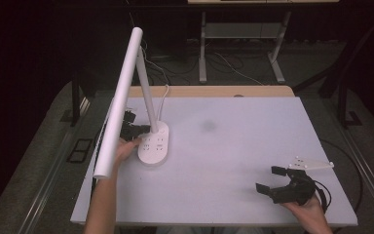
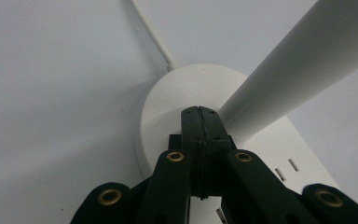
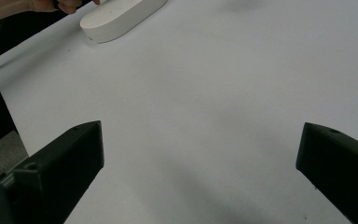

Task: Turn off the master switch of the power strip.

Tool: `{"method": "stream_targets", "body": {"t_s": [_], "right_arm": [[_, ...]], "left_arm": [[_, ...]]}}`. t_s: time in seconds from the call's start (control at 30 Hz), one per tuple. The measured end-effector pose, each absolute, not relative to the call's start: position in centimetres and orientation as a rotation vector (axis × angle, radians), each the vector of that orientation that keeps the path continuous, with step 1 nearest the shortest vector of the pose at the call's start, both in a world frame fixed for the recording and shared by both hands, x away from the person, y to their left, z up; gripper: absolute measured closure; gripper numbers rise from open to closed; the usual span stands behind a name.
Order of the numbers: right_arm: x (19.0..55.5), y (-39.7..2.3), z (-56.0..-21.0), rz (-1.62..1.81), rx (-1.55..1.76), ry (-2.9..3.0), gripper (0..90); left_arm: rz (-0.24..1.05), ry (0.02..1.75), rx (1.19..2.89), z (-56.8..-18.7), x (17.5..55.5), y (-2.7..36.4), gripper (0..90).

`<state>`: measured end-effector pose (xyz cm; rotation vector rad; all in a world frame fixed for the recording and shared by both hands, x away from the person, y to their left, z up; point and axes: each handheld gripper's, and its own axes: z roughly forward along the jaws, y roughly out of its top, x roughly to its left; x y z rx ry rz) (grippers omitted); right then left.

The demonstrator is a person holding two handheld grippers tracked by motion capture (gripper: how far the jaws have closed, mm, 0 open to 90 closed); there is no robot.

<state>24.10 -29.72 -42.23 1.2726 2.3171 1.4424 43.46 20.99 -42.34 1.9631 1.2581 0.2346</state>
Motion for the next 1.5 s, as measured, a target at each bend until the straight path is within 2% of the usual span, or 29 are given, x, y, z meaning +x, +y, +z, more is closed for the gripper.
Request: {"method": "stream_targets", "body": {"t_s": [0.37,0.57,1.1,1.33,1.5], "right_arm": [[24.2,-29.8,-42.4,1.437,1.283,2.316,0.2],[24.5,-30.0,-42.5,1.442,1.294,2.305,0.2],[24.4,-30.2,-42.5,1.442,1.304,2.293,0.2],[24.3,-30.1,-42.3,1.446,1.306,2.294,0.2],[24.3,-30.1,-42.3,1.448,1.301,2.296,0.3]], "left_arm": [[0.213,1.266,1.947,-42.1,43.6,21.1,90.0],[0.262,1.246,1.983,-41.8,43.5,21.3,90.0],[0.324,1.253,1.91,-39.3,42.1,23.3,89.7],[0.341,1.251,1.879,-38.7,40.5,23.4,87.3],[0.339,1.245,1.854,-38.7,39.1,23.7,81.8]]}}
